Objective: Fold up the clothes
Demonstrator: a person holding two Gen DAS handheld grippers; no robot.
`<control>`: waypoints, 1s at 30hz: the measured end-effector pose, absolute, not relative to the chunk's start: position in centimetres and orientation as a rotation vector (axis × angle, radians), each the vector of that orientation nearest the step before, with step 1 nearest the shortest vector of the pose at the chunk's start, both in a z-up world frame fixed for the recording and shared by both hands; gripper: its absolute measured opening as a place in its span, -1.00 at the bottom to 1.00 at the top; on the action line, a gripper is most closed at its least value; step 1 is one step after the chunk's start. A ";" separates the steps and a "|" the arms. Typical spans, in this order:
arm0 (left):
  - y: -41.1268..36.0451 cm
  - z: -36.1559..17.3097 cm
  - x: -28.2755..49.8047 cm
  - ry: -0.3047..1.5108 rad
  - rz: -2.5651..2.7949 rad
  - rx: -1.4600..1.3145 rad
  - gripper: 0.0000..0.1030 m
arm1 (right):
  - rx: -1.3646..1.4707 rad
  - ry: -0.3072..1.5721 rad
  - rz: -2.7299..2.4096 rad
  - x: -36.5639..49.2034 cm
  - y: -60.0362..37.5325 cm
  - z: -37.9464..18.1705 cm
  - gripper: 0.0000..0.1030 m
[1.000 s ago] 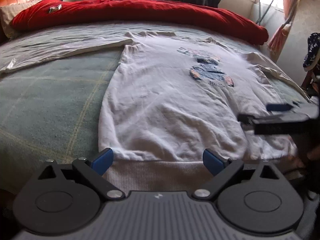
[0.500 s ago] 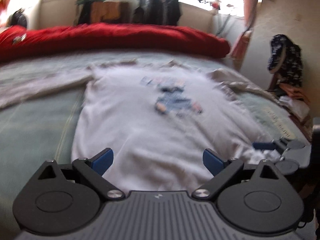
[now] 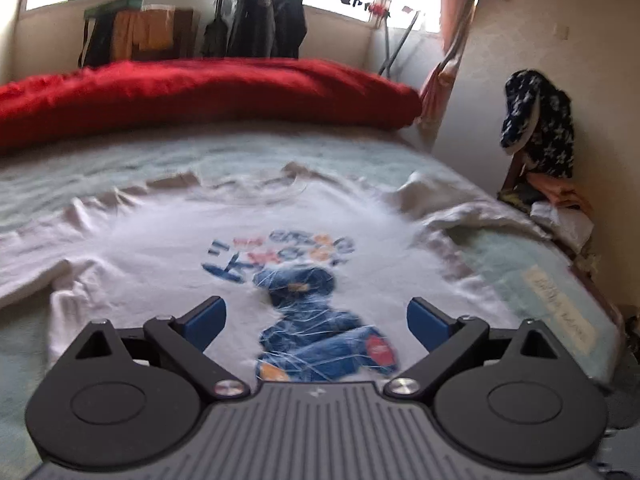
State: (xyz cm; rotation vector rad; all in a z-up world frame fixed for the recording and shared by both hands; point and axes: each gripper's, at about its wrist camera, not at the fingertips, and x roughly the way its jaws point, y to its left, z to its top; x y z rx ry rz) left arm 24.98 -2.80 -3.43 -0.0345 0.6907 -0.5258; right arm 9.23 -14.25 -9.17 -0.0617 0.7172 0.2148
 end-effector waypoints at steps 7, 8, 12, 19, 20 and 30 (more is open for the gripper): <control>-1.7 -6.6 26.1 0.758 -0.543 -0.066 0.89 | -0.069 0.803 0.280 11.3 -15.1 -7.6 1.00; -1.6 -6.6 26.2 0.758 -0.548 -0.073 0.91 | -0.060 0.806 0.289 12.0 -15.5 -7.0 1.00; -1.6 -6.7 26.1 0.754 -0.552 -0.062 0.92 | -0.061 0.755 0.300 16.0 -17.2 -3.7 1.00; -0.7 -5.6 26.2 0.730 -0.499 -0.056 0.92 | -0.011 0.713 0.280 28.3 -20.1 1.2 1.00; -0.4 -5.4 26.2 0.720 -0.489 -0.053 0.92 | -0.014 0.723 0.260 30.4 -20.6 1.4 1.00; 1.2 -7.1 27.9 0.744 -0.457 -0.087 0.94 | 0.009 0.858 0.220 45.6 -25.3 -1.5 1.00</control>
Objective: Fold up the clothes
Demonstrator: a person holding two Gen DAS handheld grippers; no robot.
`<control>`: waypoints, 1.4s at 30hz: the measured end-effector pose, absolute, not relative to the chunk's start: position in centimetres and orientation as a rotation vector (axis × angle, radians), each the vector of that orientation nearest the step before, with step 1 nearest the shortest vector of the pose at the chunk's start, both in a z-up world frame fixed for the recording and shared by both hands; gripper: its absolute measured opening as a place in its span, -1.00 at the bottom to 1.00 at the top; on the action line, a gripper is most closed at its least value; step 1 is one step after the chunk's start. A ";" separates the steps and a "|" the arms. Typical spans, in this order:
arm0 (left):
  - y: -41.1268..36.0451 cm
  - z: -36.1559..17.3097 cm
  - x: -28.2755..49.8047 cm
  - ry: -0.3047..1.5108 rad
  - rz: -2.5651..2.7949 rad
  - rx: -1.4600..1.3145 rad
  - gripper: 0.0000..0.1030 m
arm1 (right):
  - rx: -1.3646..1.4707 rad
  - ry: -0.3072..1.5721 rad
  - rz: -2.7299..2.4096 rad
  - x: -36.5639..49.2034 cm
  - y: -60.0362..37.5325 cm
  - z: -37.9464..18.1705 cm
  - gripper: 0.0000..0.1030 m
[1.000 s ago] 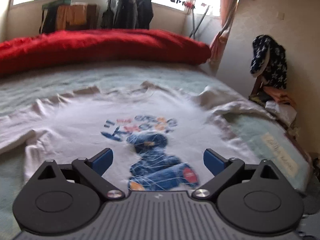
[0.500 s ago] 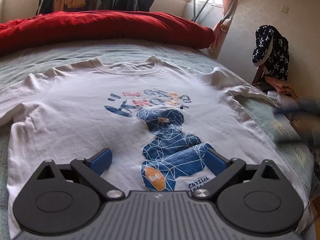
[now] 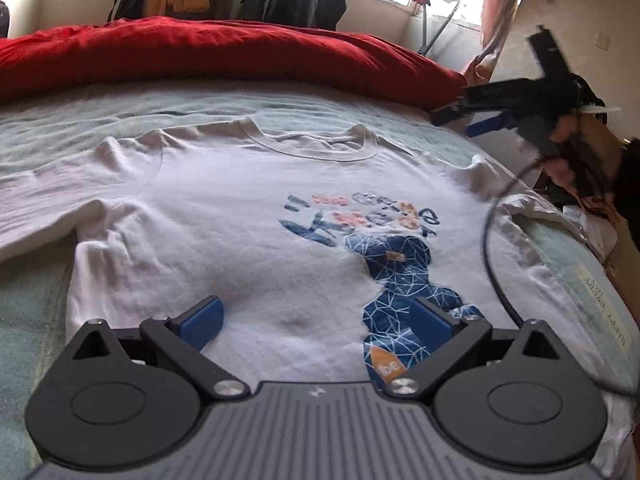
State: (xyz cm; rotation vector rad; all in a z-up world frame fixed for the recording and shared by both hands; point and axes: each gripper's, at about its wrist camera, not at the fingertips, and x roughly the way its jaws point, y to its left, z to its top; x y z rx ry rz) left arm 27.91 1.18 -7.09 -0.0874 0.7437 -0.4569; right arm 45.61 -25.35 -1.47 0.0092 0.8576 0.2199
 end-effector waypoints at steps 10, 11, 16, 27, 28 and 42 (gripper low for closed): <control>0.6 -7.7 27.7 0.722 -0.462 -0.037 0.98 | -0.048 0.984 0.275 48.0 -23.0 -8.1 1.00; 0.5 -7.7 27.7 0.721 -0.461 -0.033 0.98 | -0.046 0.985 0.266 47.9 -22.9 -7.9 1.00; 0.3 -7.7 27.6 0.718 -0.458 -0.019 0.98 | 0.077 0.931 0.306 47.2 -22.8 -5.6 1.00; 0.5 -7.6 27.5 0.716 -0.463 -0.019 0.98 | 0.042 0.941 0.241 51.7 -20.6 -7.5 1.00; 0.5 -7.6 27.5 0.716 -0.464 -0.021 0.98 | 0.042 0.946 0.250 51.7 -20.6 -6.9 1.00; 0.7 -7.8 27.8 0.716 -0.470 -0.038 0.98 | 0.134 1.027 0.092 49.0 -26.0 -7.5 1.00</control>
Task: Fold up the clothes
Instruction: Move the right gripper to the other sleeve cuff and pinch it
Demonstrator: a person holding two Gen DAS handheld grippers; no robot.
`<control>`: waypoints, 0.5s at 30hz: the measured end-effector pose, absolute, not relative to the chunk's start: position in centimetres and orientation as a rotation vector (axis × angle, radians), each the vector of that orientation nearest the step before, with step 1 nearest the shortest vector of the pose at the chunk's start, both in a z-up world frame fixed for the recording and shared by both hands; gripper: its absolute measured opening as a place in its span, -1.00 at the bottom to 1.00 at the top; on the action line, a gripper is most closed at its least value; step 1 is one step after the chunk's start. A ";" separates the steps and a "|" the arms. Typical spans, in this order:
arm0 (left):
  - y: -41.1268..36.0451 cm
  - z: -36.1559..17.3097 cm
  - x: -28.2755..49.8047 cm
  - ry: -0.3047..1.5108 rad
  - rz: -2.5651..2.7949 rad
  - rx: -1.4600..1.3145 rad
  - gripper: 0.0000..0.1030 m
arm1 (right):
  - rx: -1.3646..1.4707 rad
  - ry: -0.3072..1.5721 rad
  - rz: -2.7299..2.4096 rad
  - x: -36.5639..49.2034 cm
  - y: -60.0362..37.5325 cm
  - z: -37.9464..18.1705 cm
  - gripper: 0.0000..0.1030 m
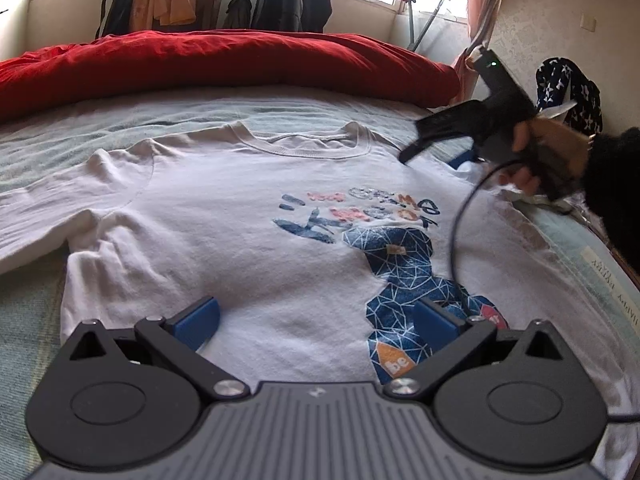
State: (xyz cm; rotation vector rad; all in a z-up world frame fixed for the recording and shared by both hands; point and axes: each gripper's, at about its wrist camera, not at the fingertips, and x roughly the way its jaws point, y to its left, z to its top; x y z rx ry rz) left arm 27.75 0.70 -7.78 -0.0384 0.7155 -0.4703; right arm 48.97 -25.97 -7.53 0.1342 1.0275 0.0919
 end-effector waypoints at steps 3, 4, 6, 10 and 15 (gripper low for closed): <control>0.8 -7.8 27.8 0.715 -0.474 -0.046 0.98 | 0.125 0.938 0.146 49.7 -25.7 -7.3 1.00; 0.8 -7.8 27.8 0.715 -0.475 -0.049 0.98 | 0.125 0.918 0.157 49.7 -25.7 -6.9 1.00; 0.9 -7.8 27.8 0.714 -0.476 -0.052 0.98 | 0.157 0.881 0.198 49.0 -26.1 -5.6 1.00; 1.1 -7.3 27.7 0.711 -0.481 -0.067 0.98 | 0.138 0.847 0.230 46.7 -26.4 -2.8 1.00; 1.6 -5.6 26.9 0.657 -0.541 -0.115 0.98 | 0.054 0.832 0.229 42.1 -27.3 -1.4 1.00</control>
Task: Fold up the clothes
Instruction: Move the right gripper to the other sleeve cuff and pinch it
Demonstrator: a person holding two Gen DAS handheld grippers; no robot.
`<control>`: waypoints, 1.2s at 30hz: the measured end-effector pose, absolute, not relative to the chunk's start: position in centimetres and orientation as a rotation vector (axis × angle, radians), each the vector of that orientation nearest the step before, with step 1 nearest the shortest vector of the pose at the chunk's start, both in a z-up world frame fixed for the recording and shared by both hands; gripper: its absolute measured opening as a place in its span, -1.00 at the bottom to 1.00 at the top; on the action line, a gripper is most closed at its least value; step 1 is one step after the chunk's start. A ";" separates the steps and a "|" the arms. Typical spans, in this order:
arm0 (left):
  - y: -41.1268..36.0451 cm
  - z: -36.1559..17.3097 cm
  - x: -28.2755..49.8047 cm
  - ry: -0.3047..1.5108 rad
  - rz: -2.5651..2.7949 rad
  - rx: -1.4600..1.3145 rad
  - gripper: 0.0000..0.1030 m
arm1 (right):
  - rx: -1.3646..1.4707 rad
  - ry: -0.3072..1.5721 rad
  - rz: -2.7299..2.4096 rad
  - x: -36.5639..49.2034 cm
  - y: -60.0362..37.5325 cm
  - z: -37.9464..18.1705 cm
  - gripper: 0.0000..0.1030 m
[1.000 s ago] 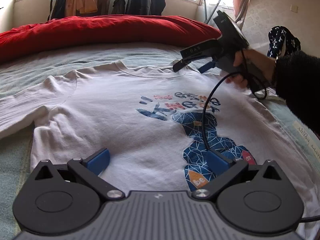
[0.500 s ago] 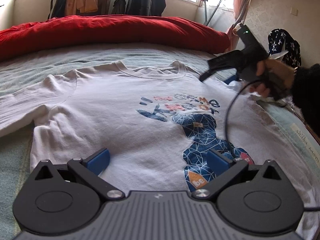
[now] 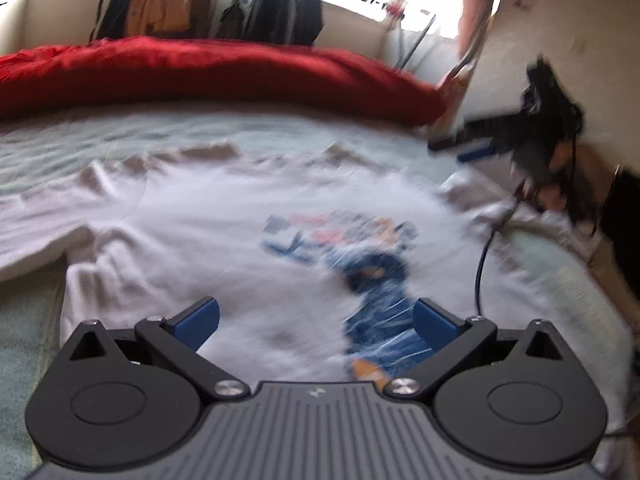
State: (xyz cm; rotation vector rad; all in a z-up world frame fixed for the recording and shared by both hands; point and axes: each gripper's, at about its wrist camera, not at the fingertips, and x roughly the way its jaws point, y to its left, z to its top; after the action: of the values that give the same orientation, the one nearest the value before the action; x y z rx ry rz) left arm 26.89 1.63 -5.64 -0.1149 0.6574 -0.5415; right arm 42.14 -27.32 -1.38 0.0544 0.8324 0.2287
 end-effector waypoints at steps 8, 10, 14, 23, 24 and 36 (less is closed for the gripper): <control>1.3 -5.0 26.7 0.639 -0.565 -0.114 0.98 | 0.226 0.891 0.134 35.8 -32.2 -6.0 1.00; 1.2 -5.2 26.8 0.644 -0.553 -0.109 0.98 | 0.258 0.867 0.116 33.6 -33.0 -6.9 1.00; 1.3 -5.7 27.0 0.659 -0.551 -0.117 0.98 | 0.303 0.780 0.101 29.1 -34.0 -6.7 1.00; 1.1 -7.2 27.7 0.710 -0.517 -0.098 0.98 | 0.673 0.629 0.024 27.2 -41.6 -9.4 1.00; 1.1 -7.3 27.7 0.710 -0.517 -0.097 0.98 | 0.710 0.600 0.023 27.2 -41.9 -9.7 1.00; 0.8 -7.4 27.5 0.708 -0.515 -0.074 0.98 | 0.926 0.517 -0.160 26.0 -48.5 -9.1 1.00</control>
State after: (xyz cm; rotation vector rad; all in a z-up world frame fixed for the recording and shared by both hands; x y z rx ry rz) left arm 27.53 0.81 -7.43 -0.0741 0.7082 -0.5147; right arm 26.01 -48.51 -9.13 0.9260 0.5167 -0.1604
